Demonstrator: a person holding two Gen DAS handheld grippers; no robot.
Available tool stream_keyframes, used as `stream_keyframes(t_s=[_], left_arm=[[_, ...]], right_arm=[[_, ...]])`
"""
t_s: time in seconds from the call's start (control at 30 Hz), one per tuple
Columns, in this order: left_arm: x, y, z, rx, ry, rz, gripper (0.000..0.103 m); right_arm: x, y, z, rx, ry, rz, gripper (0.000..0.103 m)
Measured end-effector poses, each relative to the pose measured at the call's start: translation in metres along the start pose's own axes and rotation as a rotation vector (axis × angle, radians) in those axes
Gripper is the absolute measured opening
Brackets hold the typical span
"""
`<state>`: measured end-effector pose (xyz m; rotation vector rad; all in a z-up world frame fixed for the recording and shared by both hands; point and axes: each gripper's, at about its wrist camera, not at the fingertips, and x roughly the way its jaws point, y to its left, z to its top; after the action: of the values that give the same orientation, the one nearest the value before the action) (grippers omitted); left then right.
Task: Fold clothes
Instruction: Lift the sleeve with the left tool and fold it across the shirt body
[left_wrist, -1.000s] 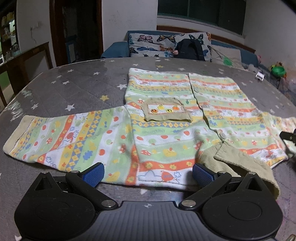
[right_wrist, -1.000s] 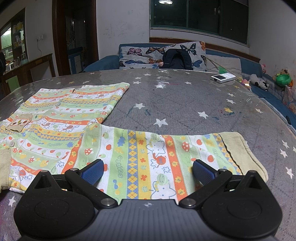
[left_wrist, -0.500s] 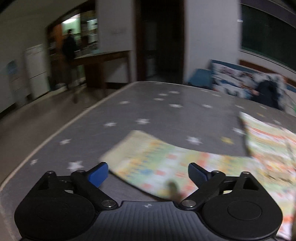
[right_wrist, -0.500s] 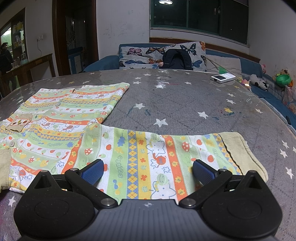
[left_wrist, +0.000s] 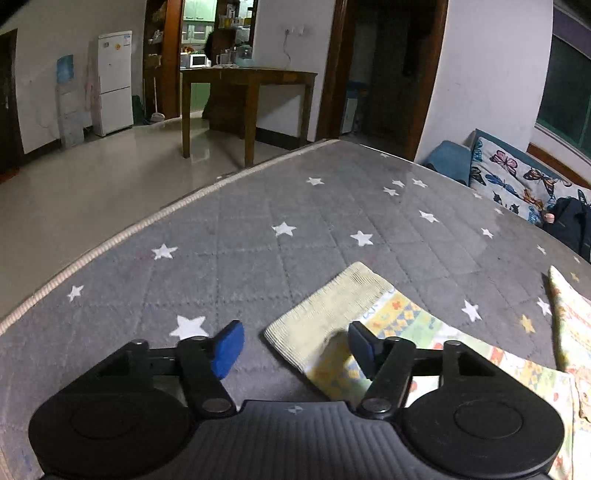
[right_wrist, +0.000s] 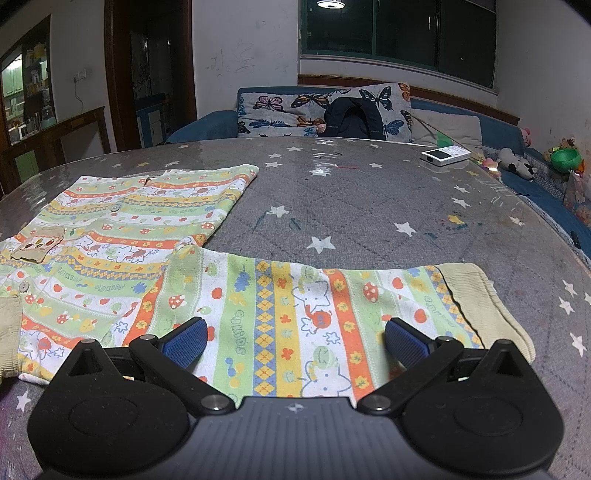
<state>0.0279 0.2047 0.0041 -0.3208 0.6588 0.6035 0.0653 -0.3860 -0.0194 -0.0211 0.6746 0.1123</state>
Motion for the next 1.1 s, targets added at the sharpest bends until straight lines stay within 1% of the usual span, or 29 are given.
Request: stream_keyframes(t_s=[0.07, 0.1, 0.13, 0.17, 0.23, 0.33, 0.47, 0.6, 0.8, 0.9, 0.97, 1.1], left_arm=[[0.0, 0.0, 0.001, 0.002, -0.003, -0.003, 0.04], [0.001, 0.002, 0.001, -0.012, -0.003, -0.022, 0.034], [0.0, 0.005, 0.001, -0.036, 0.003, -0.052, 0.018], [-0.001, 0.007, 0.002, -0.063, 0.01, -0.079, 0.014], [-0.006, 0.008, 0.002, -0.104, -0.007, -0.108, 0.013], [-0.022, 0.004, 0.003, -0.129, -0.046, -0.166, 0.012], [-0.052, -0.014, 0.007, -0.122, -0.089, -0.277, 0.012], [-0.084, -0.042, 0.007, -0.101, -0.115, -0.418, 0.012], [-0.125, -0.091, 0.005, -0.065, -0.105, -0.651, 0.012], [-0.138, -0.115, 0.003, -0.059, -0.082, -0.757, 0.012], [-0.144, -0.133, 0.0, -0.059, -0.067, -0.815, 0.012], [-0.148, -0.163, -0.011, -0.058, -0.018, -0.899, 0.012]], right_arm=[[0.0, 0.0, 0.0, 0.0, 0.0, 0.0, 0.103], [0.0, 0.0, 0.0, 0.0, 0.0, 0.0, 0.103], [0.0, 0.0, 0.0, 0.0, 0.0, 0.0, 0.103], [0.0, 0.0, 0.0, 0.0, 0.0, 0.0, 0.103], [0.0, 0.0, 0.0, 0.0, 0.0, 0.0, 0.103], [0.0, 0.0, 0.0, 0.0, 0.0, 0.0, 0.103], [0.0, 0.001, 0.001, 0.0, 0.0, 0.0, 0.103], [-0.002, 0.0, -0.001, 0.0, 0.0, 0.0, 0.103], [0.0, -0.001, -0.001, 0.0, 0.0, 0.0, 0.103], [0.0, -0.001, -0.001, 0.001, 0.0, 0.0, 0.103], [0.0, -0.001, -0.001, 0.001, -0.001, 0.001, 0.103], [0.0, -0.001, -0.001, 0.001, -0.001, 0.001, 0.103]])
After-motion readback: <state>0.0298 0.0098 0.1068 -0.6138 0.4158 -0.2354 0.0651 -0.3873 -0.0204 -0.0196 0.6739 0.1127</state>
